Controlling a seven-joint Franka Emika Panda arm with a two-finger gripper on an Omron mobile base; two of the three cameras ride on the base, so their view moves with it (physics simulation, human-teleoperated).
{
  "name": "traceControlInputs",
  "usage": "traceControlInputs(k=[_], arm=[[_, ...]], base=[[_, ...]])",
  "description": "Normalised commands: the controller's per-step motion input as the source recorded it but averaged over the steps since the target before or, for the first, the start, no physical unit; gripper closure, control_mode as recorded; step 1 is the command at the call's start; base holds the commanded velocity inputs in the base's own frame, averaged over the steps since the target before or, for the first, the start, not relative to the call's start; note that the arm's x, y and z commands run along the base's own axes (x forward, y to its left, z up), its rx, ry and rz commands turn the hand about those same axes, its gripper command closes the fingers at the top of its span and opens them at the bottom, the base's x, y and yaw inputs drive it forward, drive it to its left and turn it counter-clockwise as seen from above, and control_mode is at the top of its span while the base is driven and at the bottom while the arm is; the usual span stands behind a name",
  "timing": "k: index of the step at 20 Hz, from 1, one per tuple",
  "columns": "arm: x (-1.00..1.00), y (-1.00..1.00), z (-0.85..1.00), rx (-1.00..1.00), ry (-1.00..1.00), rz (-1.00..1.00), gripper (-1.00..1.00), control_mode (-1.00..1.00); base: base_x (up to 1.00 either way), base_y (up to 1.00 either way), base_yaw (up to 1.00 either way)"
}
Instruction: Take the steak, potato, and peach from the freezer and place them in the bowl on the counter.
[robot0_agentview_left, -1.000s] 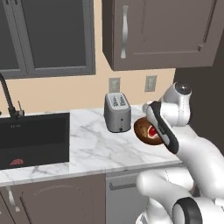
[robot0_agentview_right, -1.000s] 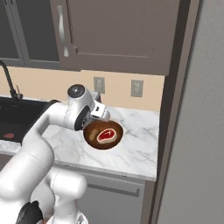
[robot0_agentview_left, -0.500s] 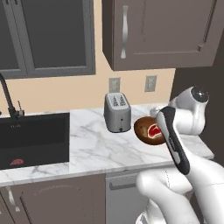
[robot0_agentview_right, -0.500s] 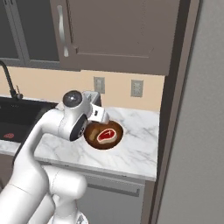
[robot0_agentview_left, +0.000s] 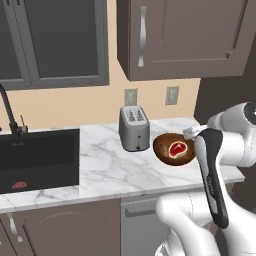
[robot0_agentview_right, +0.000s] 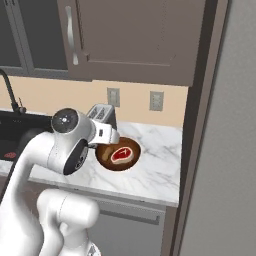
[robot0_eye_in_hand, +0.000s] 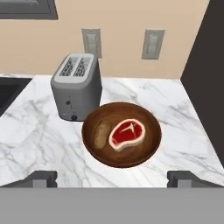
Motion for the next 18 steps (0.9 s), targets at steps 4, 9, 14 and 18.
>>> traceControlInputs(k=[4,9,14,18], arm=[[-0.82,0.01,0.55,-0.08,-0.01,0.0,-1.0,-1.0],[-0.61,0.03,0.65,-0.09,0.0,0.0,-1.0,-1.0],[-0.47,0.1,0.72,-0.03,0.05,-0.01,-1.0,-1.0],[-0.51,0.02,0.63,0.0,0.12,0.0,-1.0,-1.0]], base=[[0.0,0.0,0.0],[0.0,0.0,0.0],[0.0,0.0,0.0],[0.0,0.0,0.0]])
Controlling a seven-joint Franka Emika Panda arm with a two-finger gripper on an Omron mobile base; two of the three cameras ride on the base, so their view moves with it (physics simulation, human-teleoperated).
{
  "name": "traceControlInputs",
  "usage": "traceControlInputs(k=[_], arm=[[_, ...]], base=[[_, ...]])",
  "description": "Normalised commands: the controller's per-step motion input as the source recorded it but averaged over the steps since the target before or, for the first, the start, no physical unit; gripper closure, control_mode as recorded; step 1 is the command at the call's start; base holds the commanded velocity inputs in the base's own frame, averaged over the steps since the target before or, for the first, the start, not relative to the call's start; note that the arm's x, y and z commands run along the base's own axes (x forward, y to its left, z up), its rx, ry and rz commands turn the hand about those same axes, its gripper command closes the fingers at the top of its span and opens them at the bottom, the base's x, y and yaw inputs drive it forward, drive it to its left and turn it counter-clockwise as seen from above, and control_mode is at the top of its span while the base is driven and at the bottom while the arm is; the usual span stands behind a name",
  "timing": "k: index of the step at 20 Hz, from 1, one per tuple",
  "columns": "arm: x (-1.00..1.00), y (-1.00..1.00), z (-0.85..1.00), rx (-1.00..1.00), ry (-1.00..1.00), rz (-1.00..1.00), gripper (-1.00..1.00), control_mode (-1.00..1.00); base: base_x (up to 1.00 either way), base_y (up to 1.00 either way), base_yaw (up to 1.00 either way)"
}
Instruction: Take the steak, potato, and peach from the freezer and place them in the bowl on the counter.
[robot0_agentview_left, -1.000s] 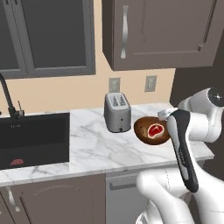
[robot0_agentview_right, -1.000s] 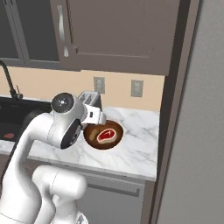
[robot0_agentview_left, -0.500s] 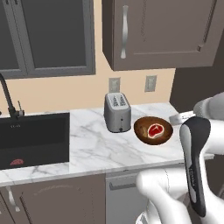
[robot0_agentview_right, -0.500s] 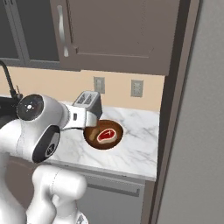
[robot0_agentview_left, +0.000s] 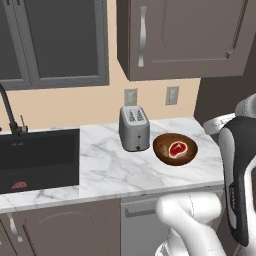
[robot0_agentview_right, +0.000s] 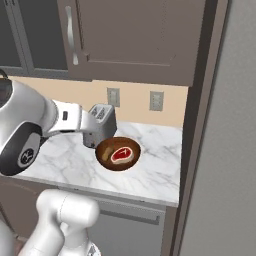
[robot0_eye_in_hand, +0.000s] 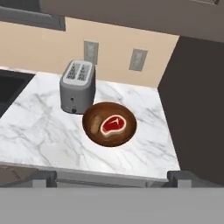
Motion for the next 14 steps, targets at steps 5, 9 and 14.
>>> traceControlInputs(k=[5,9,14], arm=[[-0.53,0.0,0.47,0.0,0.09,-0.01,-1.0,-1.0],[-0.63,0.04,0.12,0.0,0.03,-0.01,-1.0,-1.0],[-0.46,0.33,0.01,0.0,0.01,-0.03,-1.0,-1.0]], base=[[0.0,0.0,0.0],[0.0,0.0,0.0],[0.0,0.0,0.0]])
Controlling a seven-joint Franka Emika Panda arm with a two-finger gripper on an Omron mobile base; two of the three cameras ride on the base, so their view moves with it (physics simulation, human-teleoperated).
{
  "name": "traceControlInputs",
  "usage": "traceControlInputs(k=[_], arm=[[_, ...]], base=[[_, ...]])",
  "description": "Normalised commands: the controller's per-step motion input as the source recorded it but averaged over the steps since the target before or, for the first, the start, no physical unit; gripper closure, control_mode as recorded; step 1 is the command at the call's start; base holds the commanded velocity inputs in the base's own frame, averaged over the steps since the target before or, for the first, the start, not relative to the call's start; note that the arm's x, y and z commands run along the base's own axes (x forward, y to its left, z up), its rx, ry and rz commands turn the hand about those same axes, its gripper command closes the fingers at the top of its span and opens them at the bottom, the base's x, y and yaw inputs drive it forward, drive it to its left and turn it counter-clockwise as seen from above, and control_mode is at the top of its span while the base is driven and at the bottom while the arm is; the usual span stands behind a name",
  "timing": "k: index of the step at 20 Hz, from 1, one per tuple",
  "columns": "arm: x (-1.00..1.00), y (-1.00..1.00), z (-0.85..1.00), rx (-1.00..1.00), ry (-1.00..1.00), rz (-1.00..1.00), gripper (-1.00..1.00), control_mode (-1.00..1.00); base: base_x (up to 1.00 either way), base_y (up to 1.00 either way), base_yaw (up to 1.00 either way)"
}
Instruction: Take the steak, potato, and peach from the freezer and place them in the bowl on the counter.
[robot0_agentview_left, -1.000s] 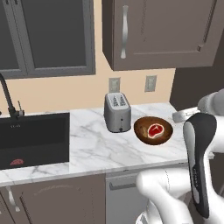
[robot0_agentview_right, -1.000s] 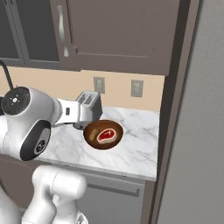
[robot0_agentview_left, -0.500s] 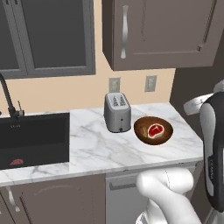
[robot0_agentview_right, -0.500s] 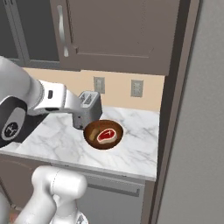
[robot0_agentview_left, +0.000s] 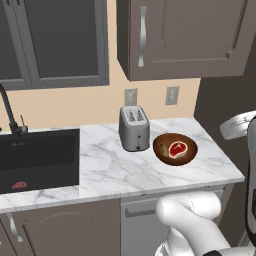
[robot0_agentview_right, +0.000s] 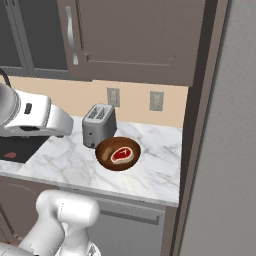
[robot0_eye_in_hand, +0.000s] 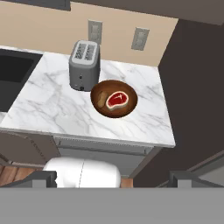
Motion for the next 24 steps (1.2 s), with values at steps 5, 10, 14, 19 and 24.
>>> traceControlInputs(k=[5,10,14,19,24], arm=[[-0.31,0.22,-0.07,0.01,0.0,-0.09,-1.0,-1.0],[-0.06,-0.04,0.0,0.07,0.0,-0.08,-1.0,-1.0],[0.0,0.0,0.0,0.06,0.0,-0.04,-1.0,-1.0],[0.01,0.0,0.0,0.01,0.0,0.0,-1.0,-1.0],[0.03,0.0,0.0,0.0,0.0,0.0,-1.0,-1.0]], base=[[0.0,0.0,0.0],[0.0,0.0,0.0],[0.0,0.0,0.0],[0.0,0.0,0.0],[0.0,0.0,0.0]])
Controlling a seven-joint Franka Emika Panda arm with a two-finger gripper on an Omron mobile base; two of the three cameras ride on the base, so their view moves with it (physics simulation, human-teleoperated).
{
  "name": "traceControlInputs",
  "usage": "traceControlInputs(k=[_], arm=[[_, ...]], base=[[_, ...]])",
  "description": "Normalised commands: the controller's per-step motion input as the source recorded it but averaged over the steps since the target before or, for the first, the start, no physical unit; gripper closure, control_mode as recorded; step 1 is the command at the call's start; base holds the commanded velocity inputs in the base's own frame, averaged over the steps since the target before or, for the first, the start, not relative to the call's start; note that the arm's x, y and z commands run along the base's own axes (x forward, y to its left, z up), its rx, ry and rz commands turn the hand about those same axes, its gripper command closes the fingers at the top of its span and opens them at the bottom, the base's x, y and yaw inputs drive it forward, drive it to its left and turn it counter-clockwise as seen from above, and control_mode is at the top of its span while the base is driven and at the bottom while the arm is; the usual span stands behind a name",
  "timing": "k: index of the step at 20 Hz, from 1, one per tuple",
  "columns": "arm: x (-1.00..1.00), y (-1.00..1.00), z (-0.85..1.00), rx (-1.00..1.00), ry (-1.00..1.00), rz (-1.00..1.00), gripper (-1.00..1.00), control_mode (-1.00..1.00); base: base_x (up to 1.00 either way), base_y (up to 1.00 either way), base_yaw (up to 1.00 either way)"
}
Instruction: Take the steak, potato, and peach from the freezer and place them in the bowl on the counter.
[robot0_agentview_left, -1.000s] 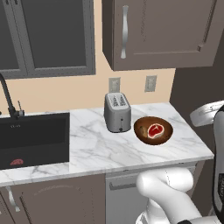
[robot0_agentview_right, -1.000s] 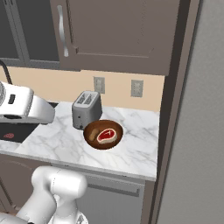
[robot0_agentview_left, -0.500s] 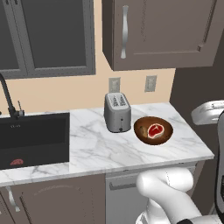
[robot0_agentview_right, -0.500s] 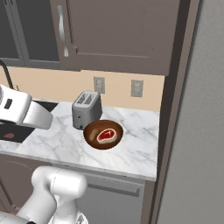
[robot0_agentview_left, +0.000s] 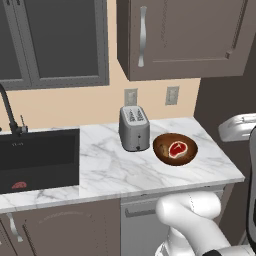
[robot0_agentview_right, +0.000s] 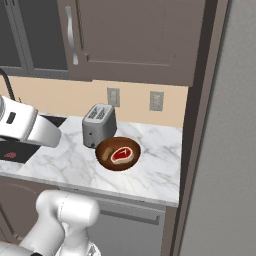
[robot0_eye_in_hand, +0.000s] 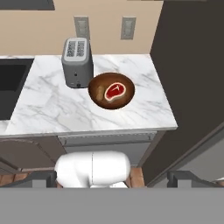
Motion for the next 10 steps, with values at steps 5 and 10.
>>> traceControlInputs(k=[5,10], arm=[[0.0,0.0,-0.02,0.0,0.0,0.0,-1.0,-1.0],[0.0,0.0,-0.04,0.0,0.0,0.0,-1.0,1.0]], base=[[0.0,0.0,0.0],[-0.17,0.0,0.0]])
